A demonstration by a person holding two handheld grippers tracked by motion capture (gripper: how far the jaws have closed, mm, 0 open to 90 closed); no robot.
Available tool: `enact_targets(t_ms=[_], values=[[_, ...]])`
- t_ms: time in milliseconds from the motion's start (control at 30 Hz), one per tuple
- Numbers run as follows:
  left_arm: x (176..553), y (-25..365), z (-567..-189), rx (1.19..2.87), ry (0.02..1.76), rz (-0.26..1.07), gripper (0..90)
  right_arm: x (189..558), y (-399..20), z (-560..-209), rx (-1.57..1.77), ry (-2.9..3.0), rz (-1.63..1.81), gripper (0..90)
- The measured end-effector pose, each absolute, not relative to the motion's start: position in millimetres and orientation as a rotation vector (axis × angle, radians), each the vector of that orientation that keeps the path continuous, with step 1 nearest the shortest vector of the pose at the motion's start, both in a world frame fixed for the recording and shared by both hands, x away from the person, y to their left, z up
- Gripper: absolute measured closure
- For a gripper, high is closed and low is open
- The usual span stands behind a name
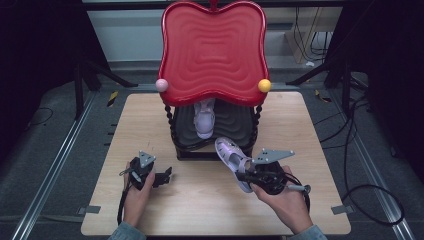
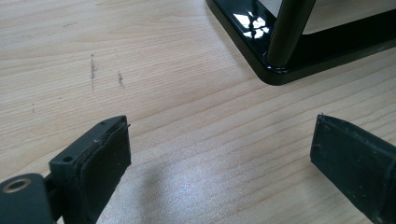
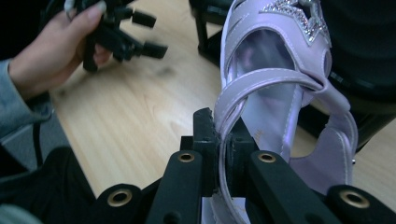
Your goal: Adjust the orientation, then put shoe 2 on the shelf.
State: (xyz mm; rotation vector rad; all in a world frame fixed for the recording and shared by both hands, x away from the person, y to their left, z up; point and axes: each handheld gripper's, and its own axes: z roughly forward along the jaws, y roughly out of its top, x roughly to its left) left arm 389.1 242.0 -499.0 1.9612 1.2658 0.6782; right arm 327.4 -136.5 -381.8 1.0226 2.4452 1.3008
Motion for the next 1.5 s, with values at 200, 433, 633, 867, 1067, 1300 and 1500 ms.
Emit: enact_targets(t_ms=[200, 433, 633, 867, 1067, 1300, 1500], values=[[389, 242, -499, 1.964, 1.266, 0.676, 4.4, 333, -131, -374, 1.053, 2.349, 1.375, 86.4], [389, 243, -499, 1.965, 1.265, 0.675, 4.4, 342, -126, -369, 1.090, 2.261, 1.402, 86.4], [389, 242, -499, 1.965, 1.264, 0.672, 4.5, 347, -125, -365, 1.111, 2.202, 1.420, 86.4], [389, 242, -499, 1.967, 1.263, 0.673, 4.4, 355, -122, -359, 1.133, 2.136, 1.441, 86.4], [389, 242, -499, 1.965, 1.263, 0.671, 4.4, 360, -117, -358, 1.150, 2.102, 1.454, 86.4], [389, 242, -498, 1.965, 1.262, 0.670, 4.5, 366, -112, -357, 1.177, 2.070, 1.479, 86.3], [389, 242, -498, 1.964, 1.261, 0.668, 4.4, 374, -107, -361, 1.205, 2.024, 1.478, 86.3]])
